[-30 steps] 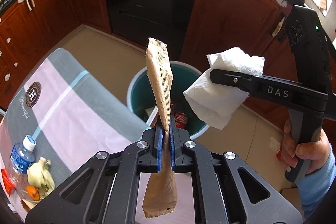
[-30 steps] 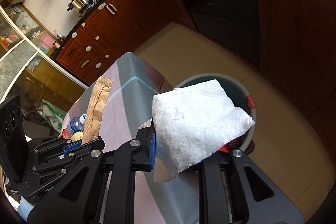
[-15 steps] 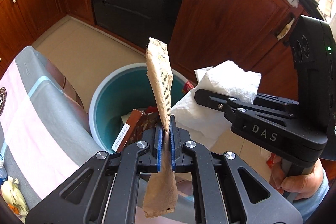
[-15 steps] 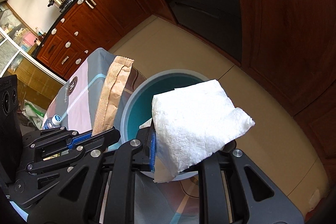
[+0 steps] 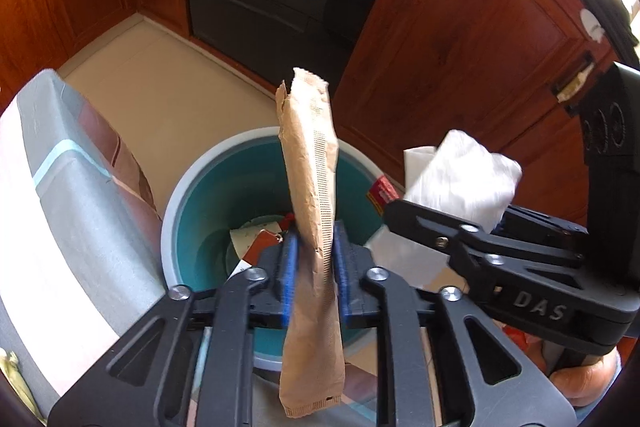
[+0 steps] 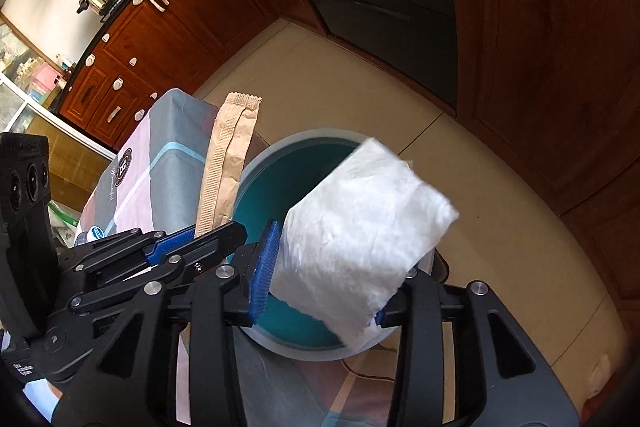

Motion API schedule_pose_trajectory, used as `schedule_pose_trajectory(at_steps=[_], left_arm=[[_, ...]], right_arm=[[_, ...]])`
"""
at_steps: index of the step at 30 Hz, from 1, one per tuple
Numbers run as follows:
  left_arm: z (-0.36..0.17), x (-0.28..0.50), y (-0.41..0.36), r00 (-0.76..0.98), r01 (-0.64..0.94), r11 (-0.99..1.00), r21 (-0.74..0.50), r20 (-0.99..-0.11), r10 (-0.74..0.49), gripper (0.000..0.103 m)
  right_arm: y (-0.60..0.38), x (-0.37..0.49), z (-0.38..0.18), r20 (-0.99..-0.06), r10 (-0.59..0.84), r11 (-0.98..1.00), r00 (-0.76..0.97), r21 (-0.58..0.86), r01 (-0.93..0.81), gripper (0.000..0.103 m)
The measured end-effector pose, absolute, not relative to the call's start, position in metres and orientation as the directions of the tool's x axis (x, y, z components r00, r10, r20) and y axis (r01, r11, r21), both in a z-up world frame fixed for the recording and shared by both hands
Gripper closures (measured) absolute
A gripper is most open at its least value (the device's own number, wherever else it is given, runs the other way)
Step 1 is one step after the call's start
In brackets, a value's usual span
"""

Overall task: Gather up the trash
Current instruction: 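Carry the paper bag and tissue over the teal bin and open both tools, then move both tools back over the table toward the coconut shell and husks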

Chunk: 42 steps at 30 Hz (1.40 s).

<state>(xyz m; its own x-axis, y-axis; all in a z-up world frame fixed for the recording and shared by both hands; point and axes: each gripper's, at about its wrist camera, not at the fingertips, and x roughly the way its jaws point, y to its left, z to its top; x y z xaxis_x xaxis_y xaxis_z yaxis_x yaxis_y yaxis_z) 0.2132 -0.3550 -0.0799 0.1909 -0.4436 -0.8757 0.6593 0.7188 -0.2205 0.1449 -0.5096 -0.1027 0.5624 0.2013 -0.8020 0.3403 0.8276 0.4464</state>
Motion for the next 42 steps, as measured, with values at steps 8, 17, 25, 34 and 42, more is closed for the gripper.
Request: schedule_pose_trajectory(at_steps=[8, 17, 25, 34, 42], left_arm=[[-0.082, 0.216, -0.347, 0.206, 0.65, 0.731, -0.207, -0.878, -0.431, 0.042], [-0.072, 0.2, -0.331, 0.222, 0.66, 0.728, -0.183, -0.879, -0.423, 0.02], [-0.059, 0.19, -0.31, 0.249, 0.637, 0.748, -0.185, -0.87, -0.427, 0.01], [-0.041, 0.18, -0.274, 0.275, 0.604, 0.77, -0.204, -0.854, -0.442, 0.007], [-0.023, 0.169, -0.227, 0.319, 0.571, 0.792, -0.219, -0.829, -0.459, 0.005]], right_arm=[[-0.519, 0.142, -0.106, -0.796, 0.21, 0.796, 0.567, 0.476, 0.374, 0.029], [-0.513, 0.141, -0.102, -0.806, 0.214, 0.786, 0.552, 0.478, 0.393, 0.017], [-0.506, 0.135, -0.096, -0.811, 0.225, 0.778, 0.54, 0.483, 0.401, 0.016], [-0.473, 0.128, -0.074, -0.804, 0.239, 0.799, 0.544, 0.481, 0.36, 0.016], [-0.435, 0.12, -0.051, -0.795, 0.25, 0.824, 0.552, 0.474, 0.31, 0.016]])
